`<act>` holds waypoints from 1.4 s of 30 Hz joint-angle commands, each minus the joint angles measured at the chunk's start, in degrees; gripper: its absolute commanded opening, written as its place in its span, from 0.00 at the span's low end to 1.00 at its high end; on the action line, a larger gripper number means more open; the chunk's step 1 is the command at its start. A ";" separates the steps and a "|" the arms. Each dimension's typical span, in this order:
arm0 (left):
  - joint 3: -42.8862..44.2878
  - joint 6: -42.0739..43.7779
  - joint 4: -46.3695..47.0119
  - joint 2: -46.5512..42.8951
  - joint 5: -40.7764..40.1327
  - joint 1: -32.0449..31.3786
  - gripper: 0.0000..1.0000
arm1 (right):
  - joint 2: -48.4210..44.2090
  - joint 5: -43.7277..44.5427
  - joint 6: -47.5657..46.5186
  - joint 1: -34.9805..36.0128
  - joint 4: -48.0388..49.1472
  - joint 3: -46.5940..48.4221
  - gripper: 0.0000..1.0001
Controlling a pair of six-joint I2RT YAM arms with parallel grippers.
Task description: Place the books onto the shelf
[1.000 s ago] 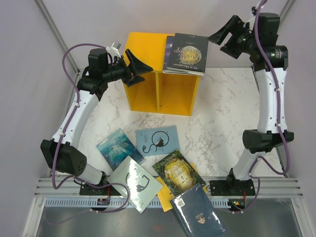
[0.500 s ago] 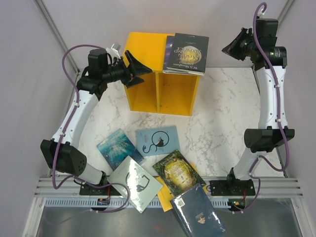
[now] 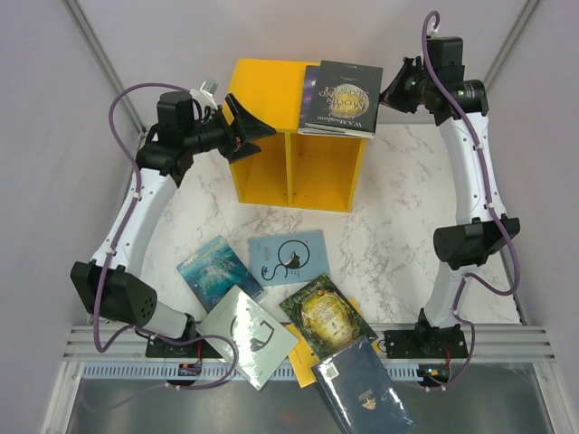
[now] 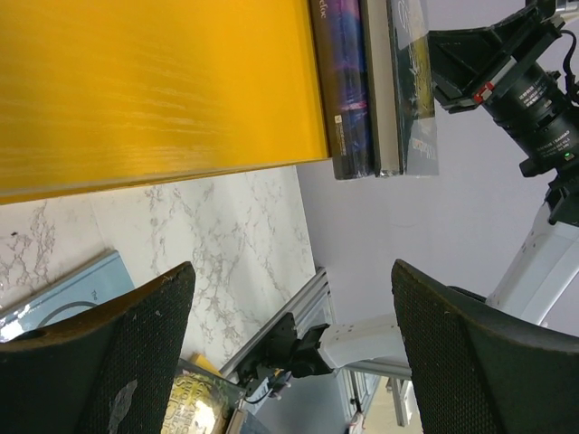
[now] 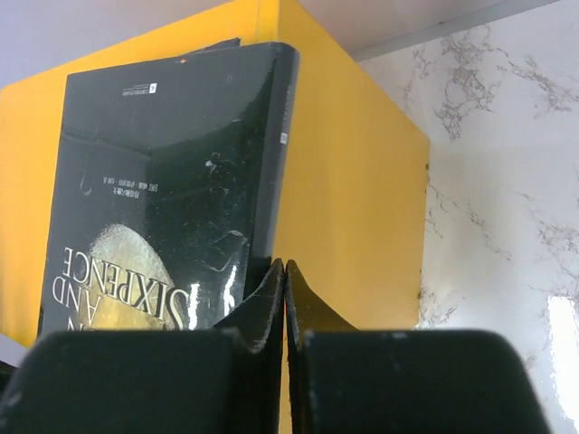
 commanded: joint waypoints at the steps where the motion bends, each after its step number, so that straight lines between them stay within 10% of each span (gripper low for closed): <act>1: -1.00 2.58 -0.82 -3.40 0.37 0.47 0.90 | 0.95 1.25 0.18 1.82 0.15 3.59 0.00; 17: -3.73 4.69 -1.88 -5.86 0.11 1.09 0.90 | 1.74 3.44 -0.25 4.56 0.06 3.33 0.00; 23: -5.39 12.15 -7.85 -7.62 -4.36 1.09 0.91 | -7.38 15.65 -3.41 1.13 -0.73 -5.09 0.37; 27: -10.66 13.83 -9.70 -10.25 -6.13 1.00 0.91 | -15.91 25.58 -4.74 -0.63 -0.73 -15.88 0.98; 38: -15.24 10.58 -33.15 -8.33 -34.24 3.80 0.91 | -36.66 12.09 1.06 5.68 4.89 -53.23 0.98; 42: -19.19 11.46 -33.35 -10.60 -30.93 10.30 0.92 | -43.07 4.18 0.98 8.94 5.95 -61.34 0.98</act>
